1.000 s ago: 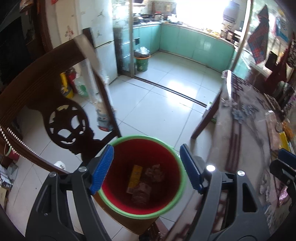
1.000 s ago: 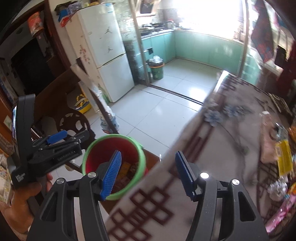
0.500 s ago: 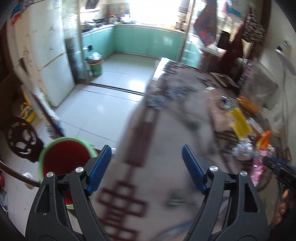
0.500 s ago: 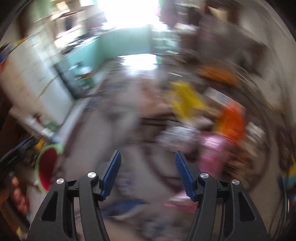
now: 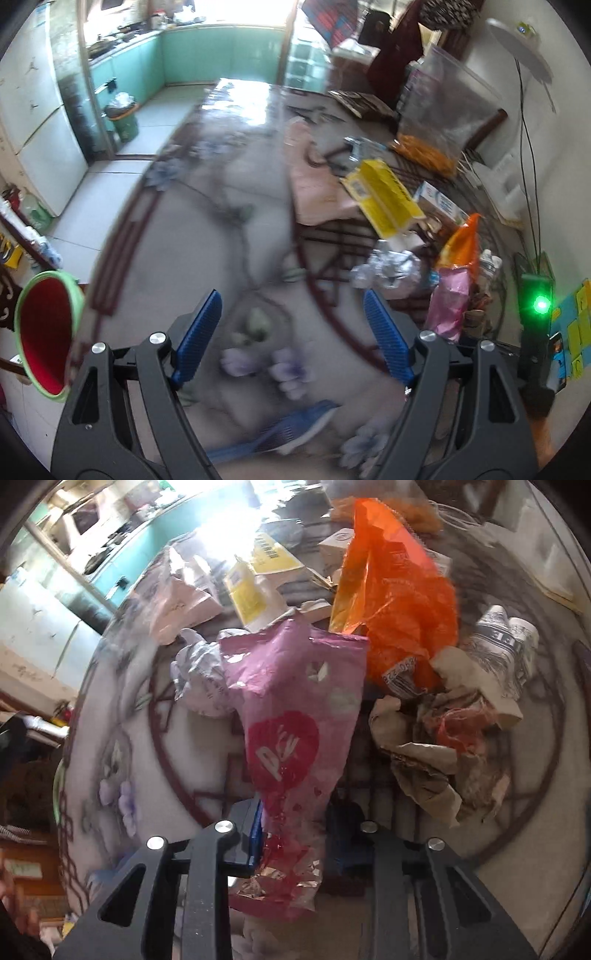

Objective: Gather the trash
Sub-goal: 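Grasp the pink bag with the right tool while the left tool grasps silver foil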

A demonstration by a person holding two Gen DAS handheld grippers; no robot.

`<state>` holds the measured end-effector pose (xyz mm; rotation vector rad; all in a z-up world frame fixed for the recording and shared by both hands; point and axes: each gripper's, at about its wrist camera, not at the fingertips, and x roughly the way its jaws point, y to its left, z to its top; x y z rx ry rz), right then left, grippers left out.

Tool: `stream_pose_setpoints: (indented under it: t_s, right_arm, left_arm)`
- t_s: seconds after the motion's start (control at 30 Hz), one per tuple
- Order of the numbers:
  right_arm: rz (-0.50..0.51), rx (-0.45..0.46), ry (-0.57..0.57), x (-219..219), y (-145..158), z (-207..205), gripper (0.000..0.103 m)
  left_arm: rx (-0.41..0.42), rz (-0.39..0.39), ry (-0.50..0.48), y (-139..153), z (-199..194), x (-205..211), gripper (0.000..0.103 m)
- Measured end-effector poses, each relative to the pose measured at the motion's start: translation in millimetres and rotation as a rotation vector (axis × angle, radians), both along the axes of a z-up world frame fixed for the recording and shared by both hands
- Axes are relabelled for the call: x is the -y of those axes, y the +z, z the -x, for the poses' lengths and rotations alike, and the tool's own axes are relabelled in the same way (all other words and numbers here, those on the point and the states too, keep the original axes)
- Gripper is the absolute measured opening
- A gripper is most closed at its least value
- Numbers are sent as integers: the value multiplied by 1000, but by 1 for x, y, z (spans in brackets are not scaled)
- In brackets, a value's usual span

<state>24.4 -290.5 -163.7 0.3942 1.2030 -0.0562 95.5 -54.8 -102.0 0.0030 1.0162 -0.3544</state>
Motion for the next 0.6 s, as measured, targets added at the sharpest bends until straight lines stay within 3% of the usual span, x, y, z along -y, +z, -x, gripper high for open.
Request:
stream_pose_setpoints:
  t_s: [0.27,0.4,0.6]
  right_arm:
    - [-26,201,-19,41,77,28,11]
    - [-13,216,-40,53,86,30,12]
    - [-25,201,-53,54,77,18,12]
  left_arm:
    - [-18,-23,-105,-28,-21,75,77]
    - [-37,-41,-164,-45,-31,108,77]
    - [-71,-57,-222,-63,-37,129,77]
